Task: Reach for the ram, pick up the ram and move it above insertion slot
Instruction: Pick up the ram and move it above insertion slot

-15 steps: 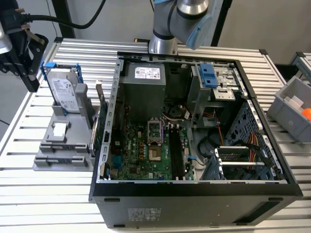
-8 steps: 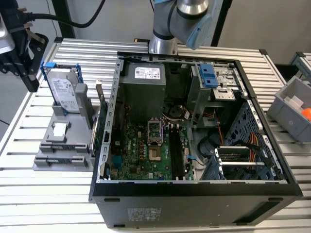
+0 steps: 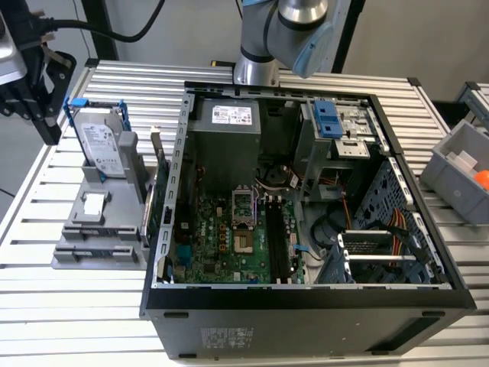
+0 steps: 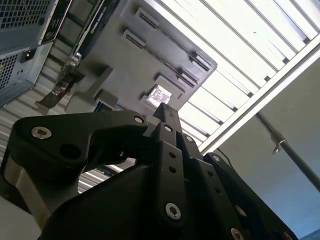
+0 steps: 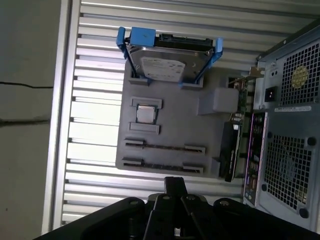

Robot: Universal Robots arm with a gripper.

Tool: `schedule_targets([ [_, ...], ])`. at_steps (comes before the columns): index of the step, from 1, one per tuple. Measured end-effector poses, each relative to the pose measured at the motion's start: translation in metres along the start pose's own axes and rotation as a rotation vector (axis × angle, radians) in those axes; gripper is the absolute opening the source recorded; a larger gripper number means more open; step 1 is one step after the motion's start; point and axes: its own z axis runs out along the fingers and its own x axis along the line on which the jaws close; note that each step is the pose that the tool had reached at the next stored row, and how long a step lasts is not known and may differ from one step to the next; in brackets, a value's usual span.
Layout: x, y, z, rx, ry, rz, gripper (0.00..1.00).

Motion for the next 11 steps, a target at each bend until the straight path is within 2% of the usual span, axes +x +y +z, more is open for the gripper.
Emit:
schedule_targets([
  [4,0.0001,0.0,0.0,-0.0005,0.001,-0.021,0.0],
  [11,0.0001,0.0001,0.0001,-0.002,0.0051,-0.106,0.0],
])
